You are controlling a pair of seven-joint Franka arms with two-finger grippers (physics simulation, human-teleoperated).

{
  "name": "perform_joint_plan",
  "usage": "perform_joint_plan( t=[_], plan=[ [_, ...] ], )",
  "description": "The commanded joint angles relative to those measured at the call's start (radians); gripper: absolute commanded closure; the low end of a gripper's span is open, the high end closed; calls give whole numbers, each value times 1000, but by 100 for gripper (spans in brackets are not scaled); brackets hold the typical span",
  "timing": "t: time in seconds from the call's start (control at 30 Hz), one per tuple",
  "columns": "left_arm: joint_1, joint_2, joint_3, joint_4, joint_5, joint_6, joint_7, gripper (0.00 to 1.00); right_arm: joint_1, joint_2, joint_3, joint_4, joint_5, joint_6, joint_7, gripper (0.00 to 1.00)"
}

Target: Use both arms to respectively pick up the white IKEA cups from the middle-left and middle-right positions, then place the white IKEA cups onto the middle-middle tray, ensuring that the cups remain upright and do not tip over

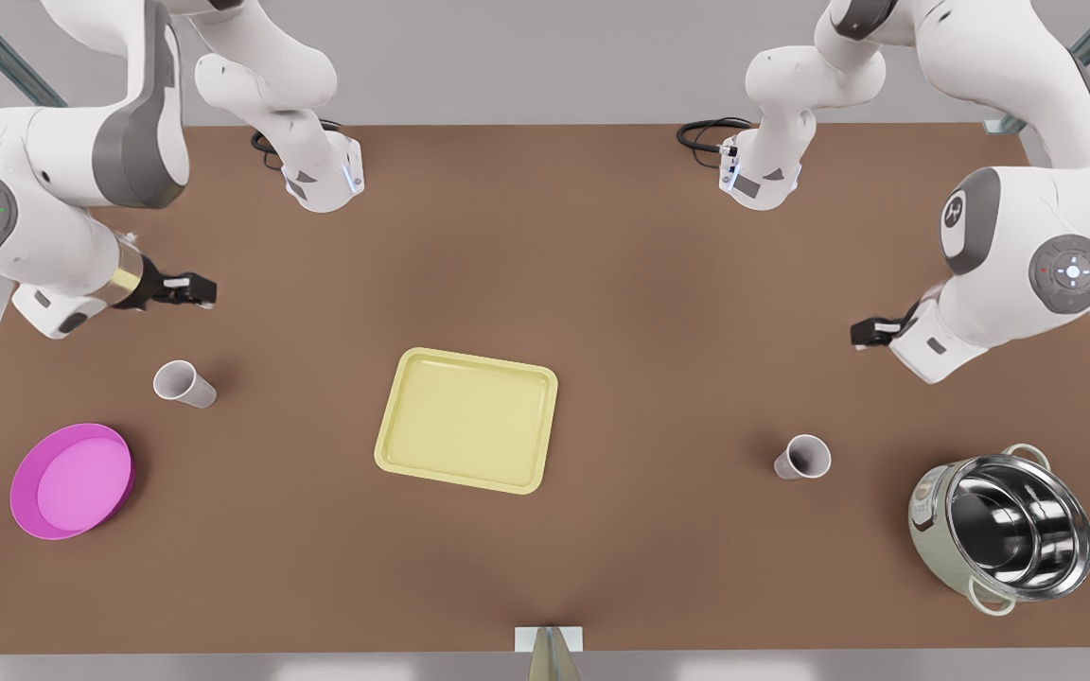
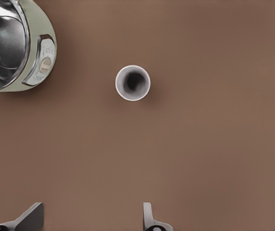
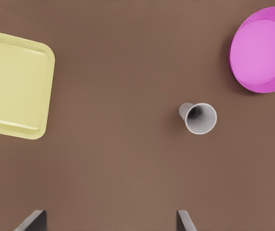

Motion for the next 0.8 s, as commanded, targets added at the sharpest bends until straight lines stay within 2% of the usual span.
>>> perform_joint_plan(
  t=[0.0,0.07,0.1,0.2,0.33,0.47,0.63,0.77],
  plan=[
    [1,-1,0,1,6,117,-51,0,1,0,0,0,0,87,-33,0],
    [-1,8,0,-2,6,117,-51,0,-58,40,-3,0,-2,84,-76,0],
    [-7,67,0,-4,6,126,-51,0,-117,101,-5,12,-10,102,-163,0],
    [-29,282,0,-6,4,410,-54,0,-256,292,-5,40,-17,268,-347,0],
    [-30,370,3,-50,6,551,-53,0,-321,388,-3,35,-8,371,-378,0],
    [-53,414,3,-85,4,651,-56,0,-371,399,-3,-65,44,484,-452,0],
    [-56,453,3,-88,4,651,-77,0,-384,304,0,-295,53,698,-467,0],
    [-56,457,3,-121,4,641,-77,0,-408,289,0,-385,55,791,-498,0]
  ],
)
